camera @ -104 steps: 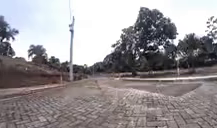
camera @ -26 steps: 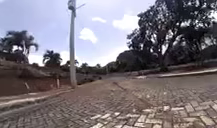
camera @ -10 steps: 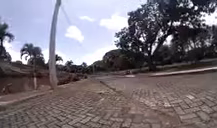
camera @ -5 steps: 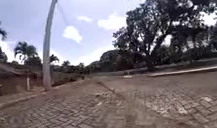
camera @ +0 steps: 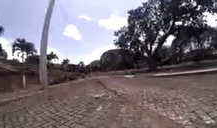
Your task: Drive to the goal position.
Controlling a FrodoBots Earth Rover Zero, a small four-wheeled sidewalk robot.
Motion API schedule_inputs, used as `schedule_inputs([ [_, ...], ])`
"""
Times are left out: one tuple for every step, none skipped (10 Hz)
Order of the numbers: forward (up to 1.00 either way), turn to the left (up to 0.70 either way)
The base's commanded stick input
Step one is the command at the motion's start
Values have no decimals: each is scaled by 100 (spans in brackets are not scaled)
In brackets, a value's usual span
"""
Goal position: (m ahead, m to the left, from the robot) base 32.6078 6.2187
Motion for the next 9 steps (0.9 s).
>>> schedule_inputs([
  [70, 0],
  [70, 0],
  [70, 0],
  [70, 0],
  [70, 0],
  [70, 0],
  [70, 0],
  [70, 4],
  [70, 19],
])
